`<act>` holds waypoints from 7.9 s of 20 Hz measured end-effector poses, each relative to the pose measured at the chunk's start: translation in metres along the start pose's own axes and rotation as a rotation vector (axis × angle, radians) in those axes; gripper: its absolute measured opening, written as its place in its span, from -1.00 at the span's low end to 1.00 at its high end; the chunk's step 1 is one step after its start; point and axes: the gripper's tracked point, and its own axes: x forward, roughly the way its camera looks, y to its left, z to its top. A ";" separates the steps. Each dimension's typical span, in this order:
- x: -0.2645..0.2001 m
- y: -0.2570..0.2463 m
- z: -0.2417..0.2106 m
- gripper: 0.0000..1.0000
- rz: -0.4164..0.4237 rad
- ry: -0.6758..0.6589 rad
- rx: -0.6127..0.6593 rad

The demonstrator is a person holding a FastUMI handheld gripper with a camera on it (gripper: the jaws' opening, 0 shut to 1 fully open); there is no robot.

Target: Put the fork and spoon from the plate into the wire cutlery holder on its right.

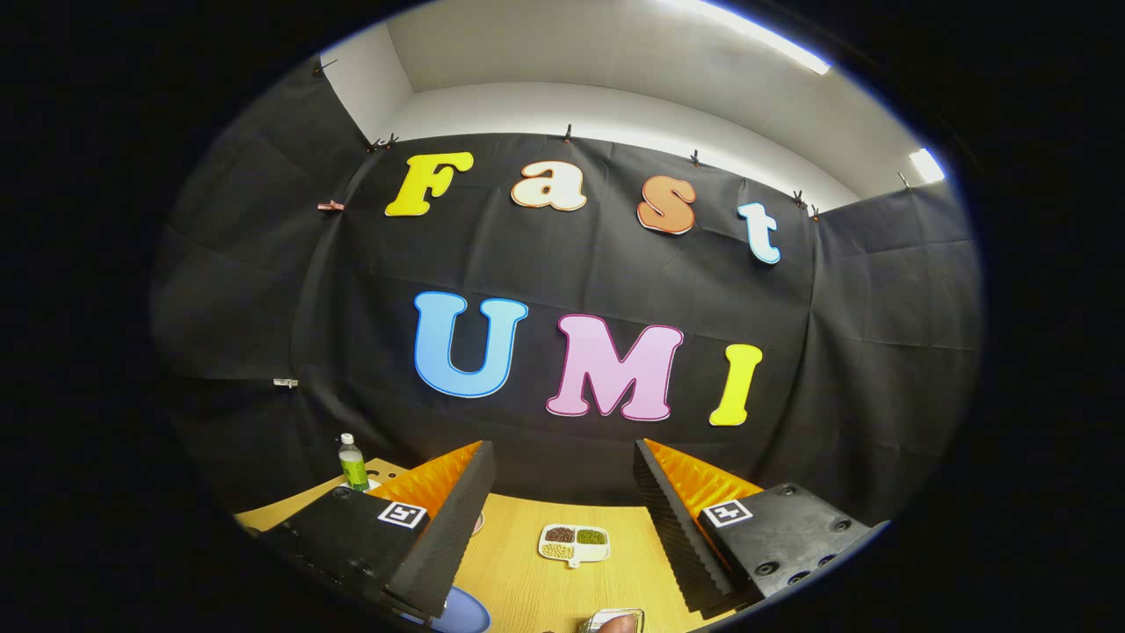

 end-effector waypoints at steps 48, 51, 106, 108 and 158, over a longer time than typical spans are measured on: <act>-0.132 0.189 -0.425 -0.53 0.398 1.310 -0.023; -0.125 0.183 -0.430 -0.76 0.367 1.313 -0.010; -0.080 -0.095 -0.372 -0.64 0.246 1.496 0.057; -0.074 -0.089 -0.361 -0.64 0.243 1.442 0.078; -0.099 0.191 -0.384 -0.87 0.456 1.392 0.263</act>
